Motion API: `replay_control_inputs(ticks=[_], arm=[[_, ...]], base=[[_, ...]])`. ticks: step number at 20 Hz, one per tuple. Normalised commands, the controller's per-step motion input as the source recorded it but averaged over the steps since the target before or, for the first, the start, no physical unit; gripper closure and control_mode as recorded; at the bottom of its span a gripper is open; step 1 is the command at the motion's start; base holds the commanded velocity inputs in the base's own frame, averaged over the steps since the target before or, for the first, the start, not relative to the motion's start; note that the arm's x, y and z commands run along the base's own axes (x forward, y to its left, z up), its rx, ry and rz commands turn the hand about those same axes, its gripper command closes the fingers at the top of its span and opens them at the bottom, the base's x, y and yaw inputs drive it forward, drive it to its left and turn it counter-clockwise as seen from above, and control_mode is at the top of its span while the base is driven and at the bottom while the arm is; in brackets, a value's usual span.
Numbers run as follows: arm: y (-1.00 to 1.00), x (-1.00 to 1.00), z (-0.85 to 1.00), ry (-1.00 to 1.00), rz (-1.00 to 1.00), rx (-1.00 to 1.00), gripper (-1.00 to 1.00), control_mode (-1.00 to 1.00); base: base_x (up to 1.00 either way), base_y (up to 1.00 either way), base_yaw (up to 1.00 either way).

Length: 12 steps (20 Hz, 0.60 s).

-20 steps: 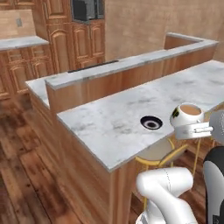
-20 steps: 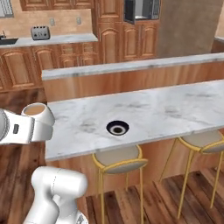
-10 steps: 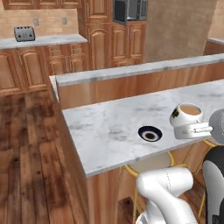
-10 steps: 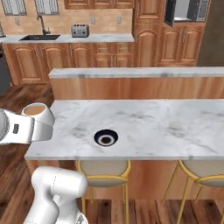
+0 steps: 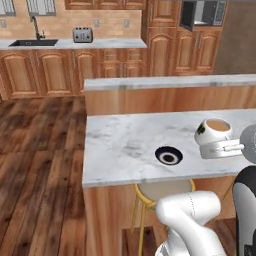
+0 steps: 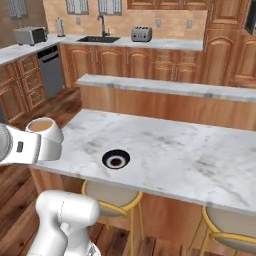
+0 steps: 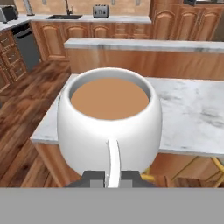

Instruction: Pick the cup of tea, navigate to the dining table, and place it on the saucer.

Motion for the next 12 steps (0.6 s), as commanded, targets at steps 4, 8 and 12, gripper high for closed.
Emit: replay_control_inputs(ticks=[4, 8, 12], arm=[[0.0, 0.0, 0.0, 0.0, 0.0, 0.0, 1.0, 1.0], [-0.18, 0.11, -0.03, 0.0, 0.11, 0.03, 1.0, -1.0], [-0.67, 0.56, -0.14, 0.0, 0.46, 0.11, 1.0, -1.0]], base=[[0.18, -0.79, 0.46], [0.28, -0.57, 0.32], [0.0, 0.0, 0.0]])
